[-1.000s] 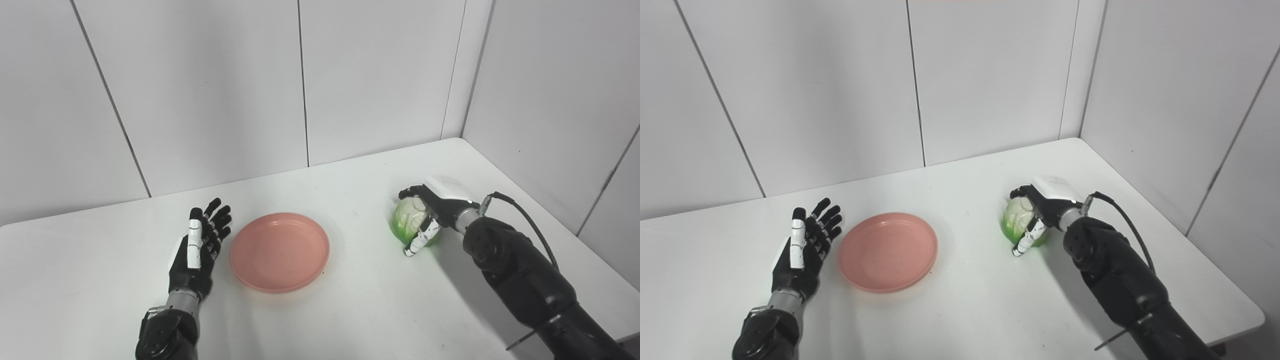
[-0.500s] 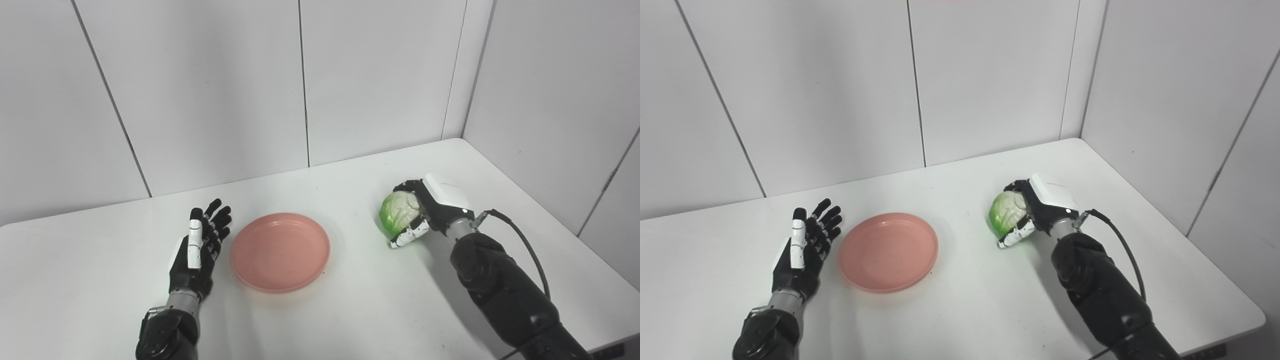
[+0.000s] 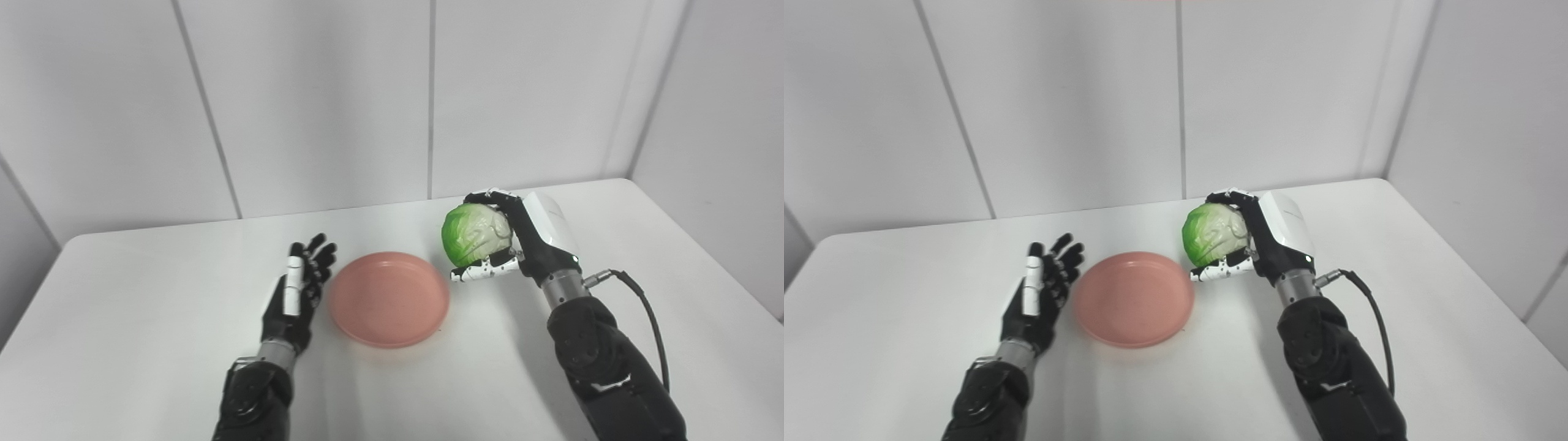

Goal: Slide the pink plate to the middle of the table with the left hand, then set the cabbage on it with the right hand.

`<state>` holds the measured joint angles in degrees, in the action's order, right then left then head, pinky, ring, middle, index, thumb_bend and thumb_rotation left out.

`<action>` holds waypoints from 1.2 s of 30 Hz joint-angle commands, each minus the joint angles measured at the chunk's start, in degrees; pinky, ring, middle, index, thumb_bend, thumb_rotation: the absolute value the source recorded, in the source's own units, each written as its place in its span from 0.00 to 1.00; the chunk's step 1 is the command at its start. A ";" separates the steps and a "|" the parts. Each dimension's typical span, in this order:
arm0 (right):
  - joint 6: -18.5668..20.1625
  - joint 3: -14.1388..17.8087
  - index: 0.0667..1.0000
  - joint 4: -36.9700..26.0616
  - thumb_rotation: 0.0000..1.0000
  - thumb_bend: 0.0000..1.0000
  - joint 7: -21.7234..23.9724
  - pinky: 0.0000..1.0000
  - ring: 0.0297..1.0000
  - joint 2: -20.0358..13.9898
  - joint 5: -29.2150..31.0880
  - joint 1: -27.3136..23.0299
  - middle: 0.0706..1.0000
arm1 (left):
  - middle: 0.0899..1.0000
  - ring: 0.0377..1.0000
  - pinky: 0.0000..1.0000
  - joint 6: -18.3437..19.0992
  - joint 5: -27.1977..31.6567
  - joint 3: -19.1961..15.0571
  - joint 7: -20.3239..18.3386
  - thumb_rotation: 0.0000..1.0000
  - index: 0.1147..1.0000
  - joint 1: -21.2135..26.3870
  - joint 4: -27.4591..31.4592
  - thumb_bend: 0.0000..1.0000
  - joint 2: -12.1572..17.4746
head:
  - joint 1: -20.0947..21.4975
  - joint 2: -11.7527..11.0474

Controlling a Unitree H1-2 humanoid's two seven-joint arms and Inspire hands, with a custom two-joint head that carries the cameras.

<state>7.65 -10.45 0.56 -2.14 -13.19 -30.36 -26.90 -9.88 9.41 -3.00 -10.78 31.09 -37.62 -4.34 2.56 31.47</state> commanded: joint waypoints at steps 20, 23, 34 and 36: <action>-11.38 -11.89 0.49 23.74 0.00 0.51 -2.32 0.28 0.36 3.82 -7.41 -11.74 0.43 | 0.93 0.94 0.93 -3.70 -1.70 1.13 3.18 1.00 0.91 0.17 -2.22 0.79 -1.07 | -2.17 1.54; -11.28 -12.54 0.50 24.02 0.00 0.51 -1.88 0.32 0.37 3.12 -8.47 -11.66 0.44 | 0.92 0.93 0.92 -4.49 -1.68 1.00 3.29 1.00 0.90 0.41 -2.81 0.80 -1.07 | -1.67 1.88; -9.28 -14.04 0.70 19.83 0.27 0.64 -2.64 0.78 0.82 0.01 -15.44 -10.60 0.81 | 0.92 0.93 0.92 -3.47 -1.91 1.50 3.06 1.00 0.90 0.43 -2.21 0.80 -0.71 | -1.28 2.61; -9.39 -13.42 0.79 18.67 0.37 0.67 -1.52 0.88 0.89 -0.15 -14.66 -10.26 0.86 | 0.93 0.93 0.93 -2.69 -1.78 1.53 3.03 1.00 0.91 0.33 -1.73 0.81 -0.72 | -1.15 2.63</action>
<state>-1.54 -24.91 21.67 -3.01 -13.13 -45.27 -35.44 -12.12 7.40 -1.56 -7.32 31.77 -39.09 -4.98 1.49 34.10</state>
